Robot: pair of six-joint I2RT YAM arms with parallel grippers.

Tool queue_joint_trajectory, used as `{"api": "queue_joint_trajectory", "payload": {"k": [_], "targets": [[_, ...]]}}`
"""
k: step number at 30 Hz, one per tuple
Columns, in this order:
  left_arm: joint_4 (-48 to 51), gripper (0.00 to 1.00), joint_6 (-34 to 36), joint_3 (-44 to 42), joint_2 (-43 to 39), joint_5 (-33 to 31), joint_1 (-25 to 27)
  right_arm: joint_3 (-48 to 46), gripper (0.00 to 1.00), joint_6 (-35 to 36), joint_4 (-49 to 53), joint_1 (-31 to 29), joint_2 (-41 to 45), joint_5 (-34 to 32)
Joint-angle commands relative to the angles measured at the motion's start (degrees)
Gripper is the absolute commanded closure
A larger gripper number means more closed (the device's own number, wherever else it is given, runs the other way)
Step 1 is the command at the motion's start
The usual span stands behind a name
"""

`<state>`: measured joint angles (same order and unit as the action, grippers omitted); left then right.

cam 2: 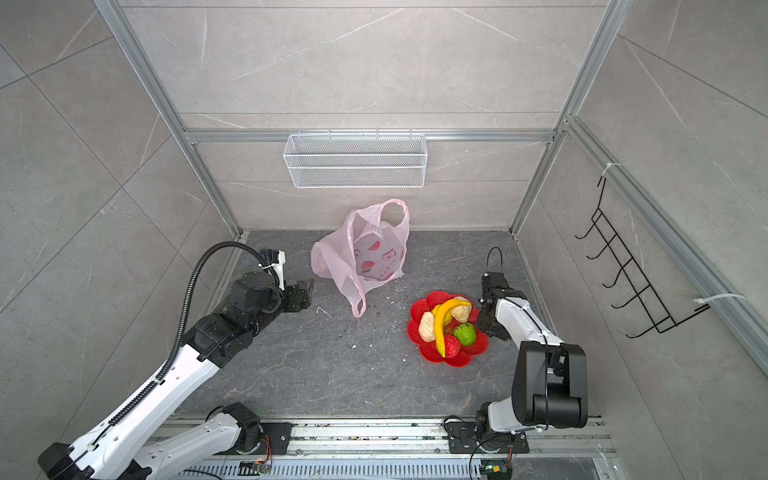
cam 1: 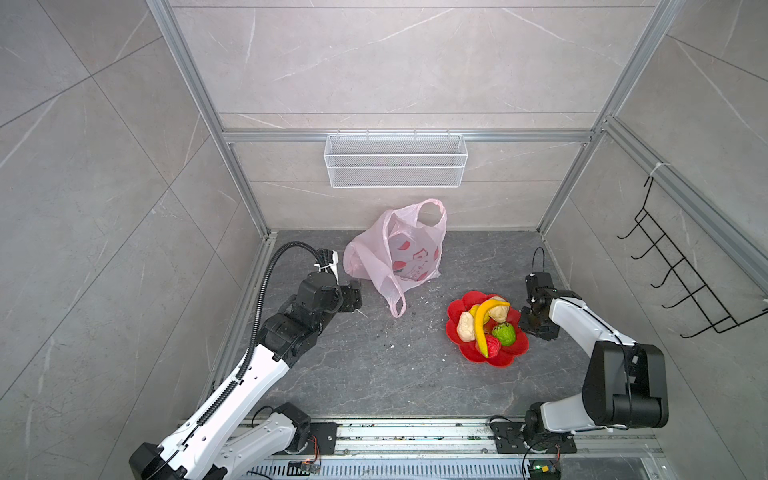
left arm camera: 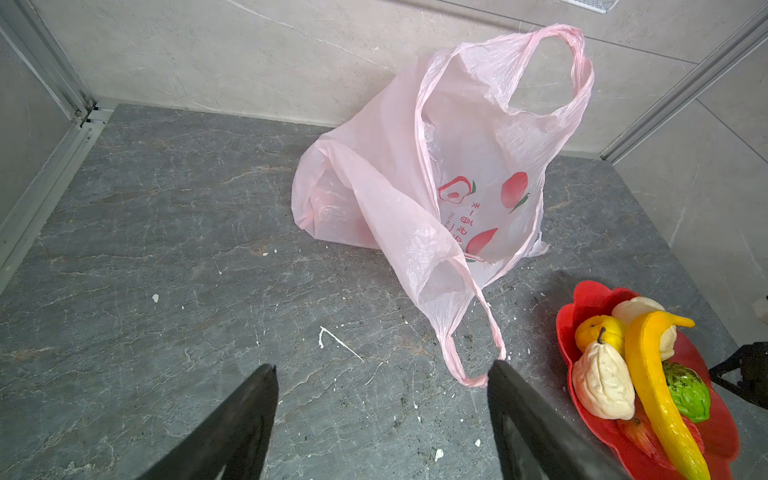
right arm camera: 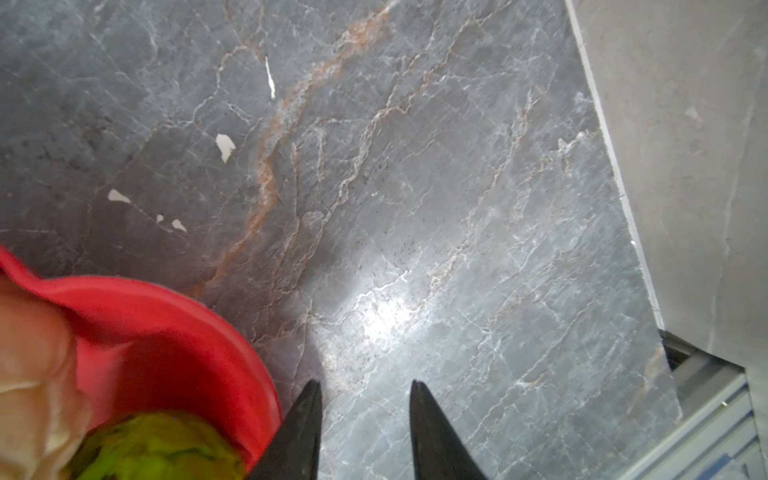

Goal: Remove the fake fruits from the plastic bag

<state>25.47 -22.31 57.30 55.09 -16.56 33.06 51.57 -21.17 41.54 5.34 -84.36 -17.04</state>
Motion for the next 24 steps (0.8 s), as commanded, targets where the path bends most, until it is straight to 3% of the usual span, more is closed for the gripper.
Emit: {"api": "queue_joint_trajectory", "payload": {"k": [1, 24], "targets": [[-0.12, 0.19, -0.25, 0.46, -1.48, -0.87, -0.36, 0.03, 0.62, -0.36, -0.53, 0.25, -1.66, 1.43], [-1.28, 0.19, -1.13, -0.60, -0.99, -0.68, -0.45, 0.01, 0.65, 0.69, -3.40, -1.50, -1.16, 13.35]]}}
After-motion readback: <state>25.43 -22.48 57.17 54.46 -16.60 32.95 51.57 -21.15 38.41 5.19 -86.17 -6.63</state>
